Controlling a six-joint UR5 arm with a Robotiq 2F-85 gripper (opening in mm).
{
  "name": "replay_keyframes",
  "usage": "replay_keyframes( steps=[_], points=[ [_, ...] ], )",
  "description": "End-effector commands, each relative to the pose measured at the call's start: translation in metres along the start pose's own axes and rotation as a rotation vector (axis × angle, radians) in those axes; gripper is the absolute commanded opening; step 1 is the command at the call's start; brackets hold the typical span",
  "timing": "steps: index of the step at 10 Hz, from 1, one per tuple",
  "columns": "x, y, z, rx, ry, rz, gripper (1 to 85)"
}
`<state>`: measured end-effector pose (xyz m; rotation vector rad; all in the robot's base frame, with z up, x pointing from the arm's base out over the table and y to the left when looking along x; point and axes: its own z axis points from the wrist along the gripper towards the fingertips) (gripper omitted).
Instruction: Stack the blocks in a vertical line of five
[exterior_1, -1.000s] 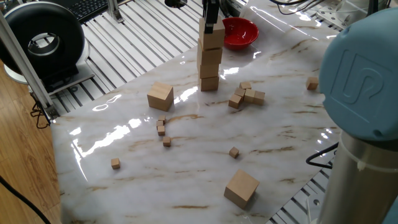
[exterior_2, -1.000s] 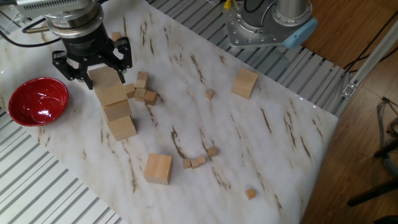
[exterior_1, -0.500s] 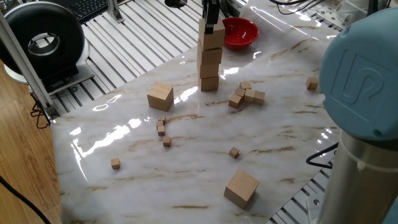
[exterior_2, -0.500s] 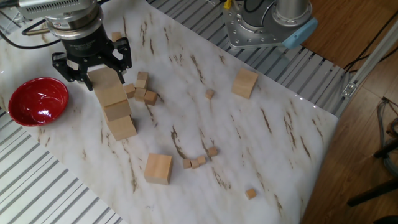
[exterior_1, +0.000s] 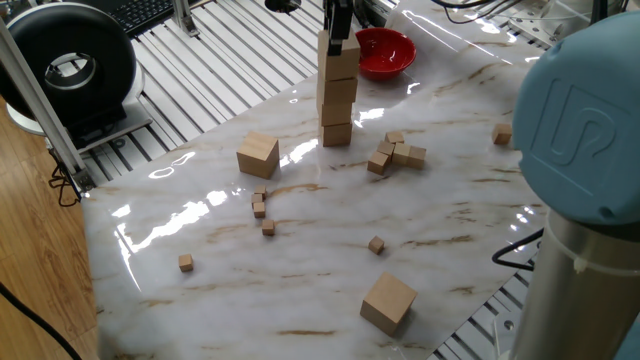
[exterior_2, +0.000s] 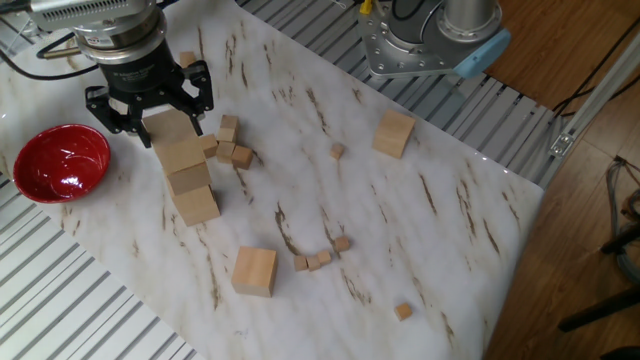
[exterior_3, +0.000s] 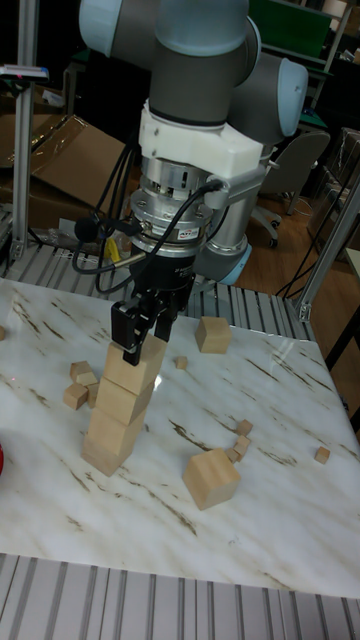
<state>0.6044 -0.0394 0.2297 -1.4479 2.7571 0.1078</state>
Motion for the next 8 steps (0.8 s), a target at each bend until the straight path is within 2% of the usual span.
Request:
replay_keyframes(
  steps=[1, 3, 8],
  points=[
    [0.0, 0.002, -0.002, -0.007, -0.011, 0.0, 28.0],
    [0.008, -0.001, -0.001, 0.003, 0.014, -0.003, 28.0],
    [0.011, 0.001, 0.0, -0.01, 0.019, -0.014, 34.7]
  ],
)
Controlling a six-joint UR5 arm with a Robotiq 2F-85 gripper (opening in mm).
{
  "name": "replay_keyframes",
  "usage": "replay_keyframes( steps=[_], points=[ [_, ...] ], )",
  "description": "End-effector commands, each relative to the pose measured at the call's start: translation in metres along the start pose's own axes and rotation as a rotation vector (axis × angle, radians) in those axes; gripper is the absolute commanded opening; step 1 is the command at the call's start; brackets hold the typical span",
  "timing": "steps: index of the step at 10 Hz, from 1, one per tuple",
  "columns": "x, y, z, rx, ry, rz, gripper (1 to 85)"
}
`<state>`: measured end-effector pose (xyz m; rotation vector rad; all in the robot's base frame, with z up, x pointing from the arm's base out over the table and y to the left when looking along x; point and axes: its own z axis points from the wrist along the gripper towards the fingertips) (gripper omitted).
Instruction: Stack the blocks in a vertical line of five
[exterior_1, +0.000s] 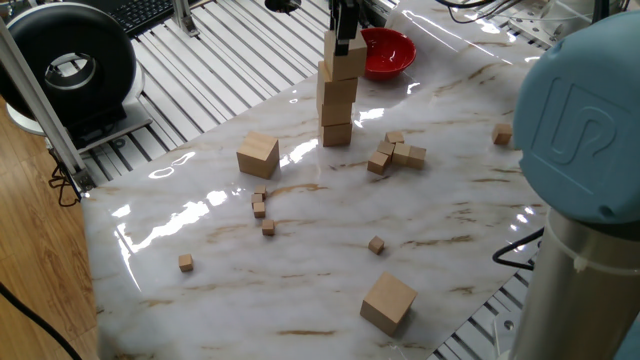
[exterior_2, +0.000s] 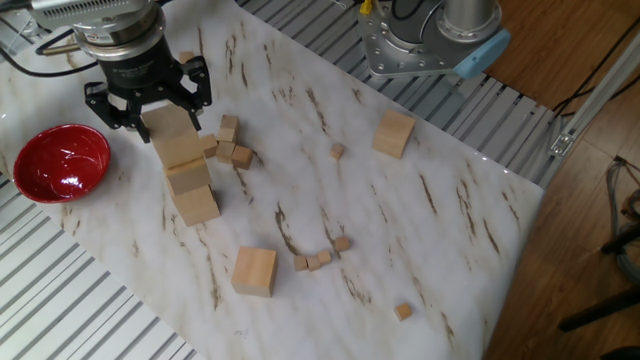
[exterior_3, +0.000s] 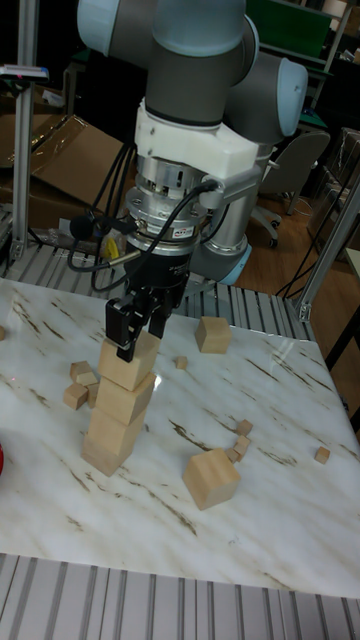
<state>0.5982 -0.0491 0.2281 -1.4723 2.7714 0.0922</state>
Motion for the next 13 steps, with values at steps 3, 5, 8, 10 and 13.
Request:
replay_keyframes(
  steps=[3, 5, 8, 10, 13],
  points=[
    [-0.0055, 0.0038, -0.0025, -0.012, -0.013, -0.007, 36.7],
    [-0.0075, 0.0041, -0.0034, -0.012, -0.012, -0.008, 36.7],
    [-0.0034, 0.0039, -0.0014, -0.014, 0.005, -0.017, 42.7],
    [-0.004, 0.0057, 0.0008, -0.023, 0.004, -0.022, 47.3],
    [-0.0041, 0.0064, 0.0017, -0.027, 0.004, -0.036, 52.0]
  ],
)
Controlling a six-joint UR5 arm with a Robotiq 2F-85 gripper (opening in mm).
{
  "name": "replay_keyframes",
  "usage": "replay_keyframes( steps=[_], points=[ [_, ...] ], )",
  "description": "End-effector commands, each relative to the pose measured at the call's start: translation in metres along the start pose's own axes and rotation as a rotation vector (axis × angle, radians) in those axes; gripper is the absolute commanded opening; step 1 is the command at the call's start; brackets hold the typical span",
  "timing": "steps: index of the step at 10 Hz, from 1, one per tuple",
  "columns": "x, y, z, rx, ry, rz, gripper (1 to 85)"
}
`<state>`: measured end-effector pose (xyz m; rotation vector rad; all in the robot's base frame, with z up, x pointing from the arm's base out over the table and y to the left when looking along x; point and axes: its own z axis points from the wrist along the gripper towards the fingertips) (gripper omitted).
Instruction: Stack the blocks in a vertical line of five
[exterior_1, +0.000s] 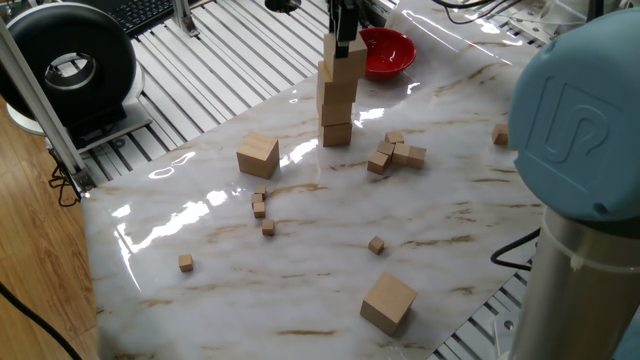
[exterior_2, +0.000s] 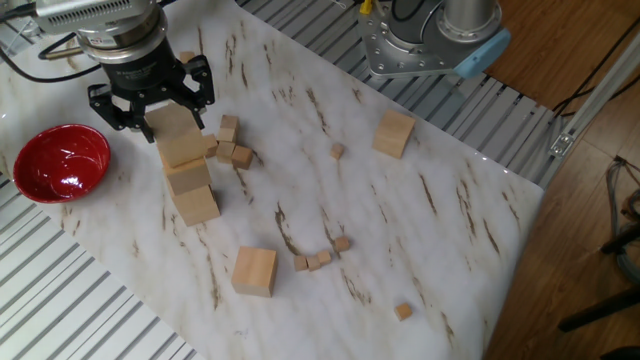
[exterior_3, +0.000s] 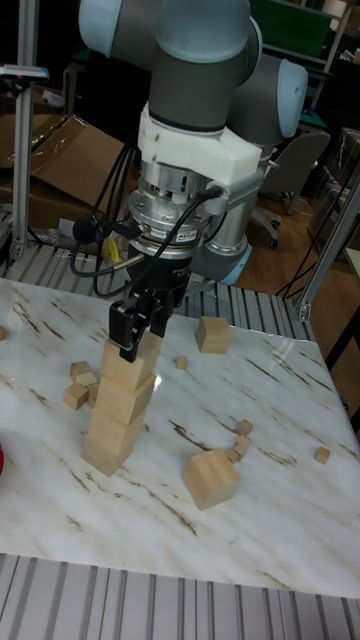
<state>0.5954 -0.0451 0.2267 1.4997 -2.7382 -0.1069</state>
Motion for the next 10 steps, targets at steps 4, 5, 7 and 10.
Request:
replay_keyframes(
  steps=[4, 5, 7, 10],
  points=[
    [-0.0023, -0.0025, 0.001, 0.007, -0.008, -0.041, 56.0],
    [-0.0028, -0.0027, 0.0007, 0.008, -0.009, -0.045, 57.7],
    [-0.0025, 0.0001, -0.0059, 0.007, 0.007, -0.042, 59.3],
    [-0.0066, 0.0008, -0.0043, 0.002, -0.007, -0.04, 61.3]
  ],
)
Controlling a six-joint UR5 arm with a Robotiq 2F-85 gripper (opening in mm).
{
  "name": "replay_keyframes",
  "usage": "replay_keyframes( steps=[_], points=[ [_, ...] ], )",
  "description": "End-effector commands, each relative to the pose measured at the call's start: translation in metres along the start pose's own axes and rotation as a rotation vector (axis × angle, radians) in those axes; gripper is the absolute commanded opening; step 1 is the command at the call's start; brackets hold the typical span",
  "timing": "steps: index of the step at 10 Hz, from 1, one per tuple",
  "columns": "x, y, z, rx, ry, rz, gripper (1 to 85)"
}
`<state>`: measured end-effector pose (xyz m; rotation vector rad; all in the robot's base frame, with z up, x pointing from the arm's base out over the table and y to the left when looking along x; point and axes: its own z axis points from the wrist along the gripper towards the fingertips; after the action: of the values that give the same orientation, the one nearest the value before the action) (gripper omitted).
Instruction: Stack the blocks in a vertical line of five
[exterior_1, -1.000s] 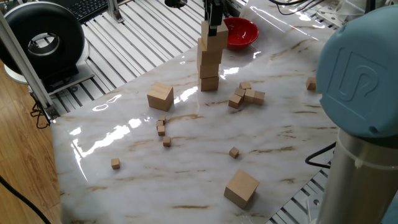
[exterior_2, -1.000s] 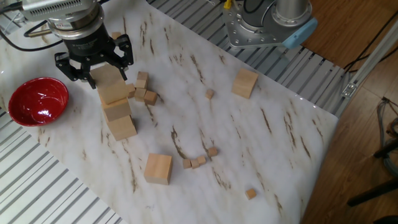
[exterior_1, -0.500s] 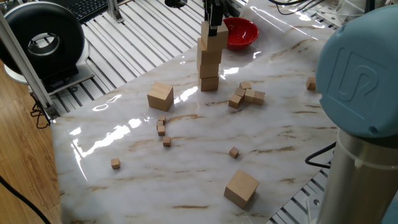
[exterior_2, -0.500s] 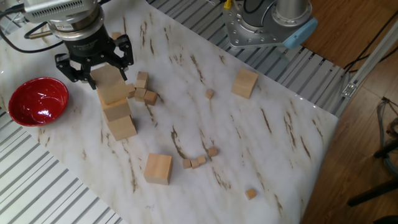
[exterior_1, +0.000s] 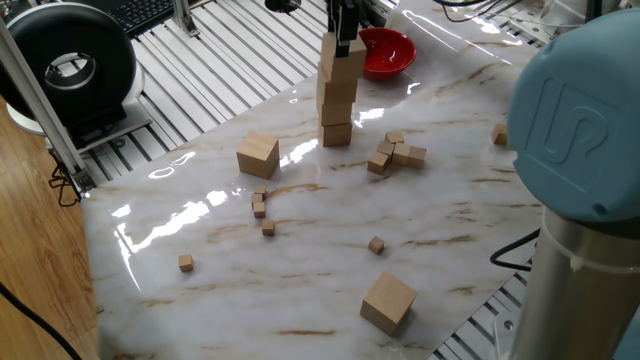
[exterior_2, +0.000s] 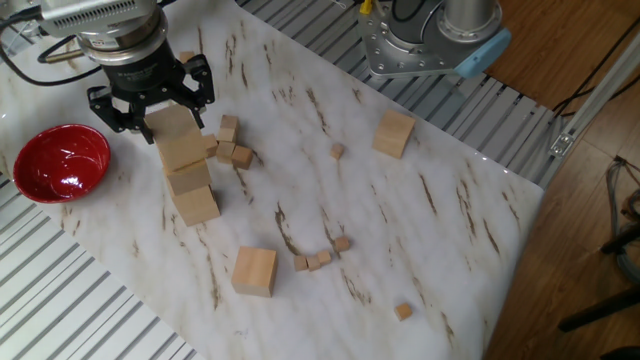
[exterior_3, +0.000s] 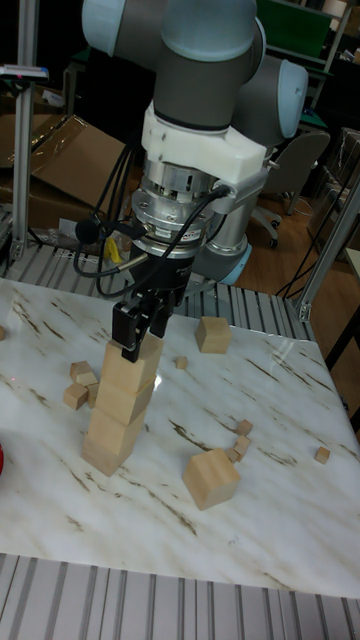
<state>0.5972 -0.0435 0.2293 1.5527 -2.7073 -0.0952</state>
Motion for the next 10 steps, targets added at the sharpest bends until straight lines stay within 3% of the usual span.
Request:
replay_keyframes(
  steps=[1, 4, 5, 6, 10],
  points=[
    [-0.0043, 0.0008, -0.0021, -0.002, -0.014, -0.002, 61.3],
    [-0.0045, 0.0009, -0.0021, -0.002, -0.015, -0.005, 62.3],
    [-0.0032, -0.0013, -0.0021, 0.006, -0.011, -0.031, 67.0],
    [0.002, -0.005, -0.0018, 0.017, 0.008, -0.069, 79.7],
    [0.0009, -0.0033, -0.002, 0.02, 0.024, -0.02, 85.0]
  ],
)
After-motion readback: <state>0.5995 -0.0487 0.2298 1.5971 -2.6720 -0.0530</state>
